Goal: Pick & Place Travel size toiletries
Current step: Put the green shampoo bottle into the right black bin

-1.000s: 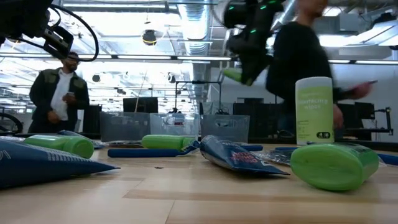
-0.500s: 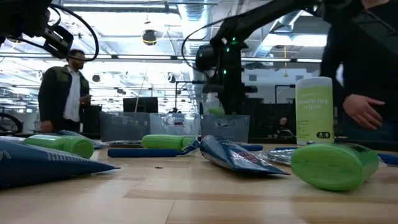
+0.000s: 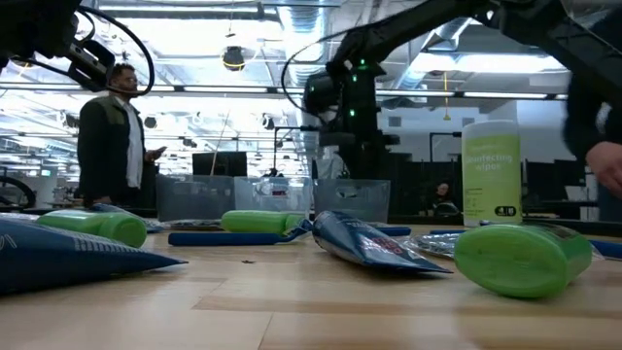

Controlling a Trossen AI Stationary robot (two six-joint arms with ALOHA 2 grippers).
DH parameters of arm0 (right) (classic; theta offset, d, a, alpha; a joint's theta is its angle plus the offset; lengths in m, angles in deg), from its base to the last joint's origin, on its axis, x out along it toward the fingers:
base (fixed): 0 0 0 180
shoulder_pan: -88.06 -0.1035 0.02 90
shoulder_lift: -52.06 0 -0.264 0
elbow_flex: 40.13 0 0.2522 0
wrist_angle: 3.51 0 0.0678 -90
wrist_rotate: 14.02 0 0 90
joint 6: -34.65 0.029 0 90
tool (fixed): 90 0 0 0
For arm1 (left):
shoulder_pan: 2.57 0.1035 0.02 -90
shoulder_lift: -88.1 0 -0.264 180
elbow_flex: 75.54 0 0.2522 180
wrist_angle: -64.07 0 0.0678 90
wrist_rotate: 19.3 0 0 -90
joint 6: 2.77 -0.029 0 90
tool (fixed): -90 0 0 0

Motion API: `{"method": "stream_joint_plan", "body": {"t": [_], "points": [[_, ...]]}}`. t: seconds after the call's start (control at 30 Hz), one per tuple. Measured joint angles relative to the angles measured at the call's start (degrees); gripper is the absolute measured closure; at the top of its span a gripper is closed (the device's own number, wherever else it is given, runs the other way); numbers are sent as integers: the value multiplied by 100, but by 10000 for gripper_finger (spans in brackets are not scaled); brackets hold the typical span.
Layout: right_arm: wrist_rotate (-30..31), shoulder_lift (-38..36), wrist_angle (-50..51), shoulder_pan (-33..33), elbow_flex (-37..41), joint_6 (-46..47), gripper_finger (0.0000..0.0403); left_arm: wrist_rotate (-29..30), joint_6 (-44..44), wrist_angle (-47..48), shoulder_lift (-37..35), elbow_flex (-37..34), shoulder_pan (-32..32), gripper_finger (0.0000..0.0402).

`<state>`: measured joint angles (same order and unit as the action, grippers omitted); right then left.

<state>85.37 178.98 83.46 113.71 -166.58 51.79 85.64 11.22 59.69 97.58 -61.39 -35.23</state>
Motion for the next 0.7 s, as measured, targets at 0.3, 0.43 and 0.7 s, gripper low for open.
{"method": "stream_joint_plan", "body": {"t": [0.3, 0.43, 0.7], "points": [[-965, -1358, 1378, -633, -281, -601, 144, -5, 0, -3, 1, -2, -1, 399], [-1244, -2177, 1427, -1446, -277, -367, 154, -4, 1, -8, 0, -1, 0, 399], [-836, -2866, 991, -3793, -279, 418, 165, -2, -1, -16, 0, 0, 1, 399]]}}
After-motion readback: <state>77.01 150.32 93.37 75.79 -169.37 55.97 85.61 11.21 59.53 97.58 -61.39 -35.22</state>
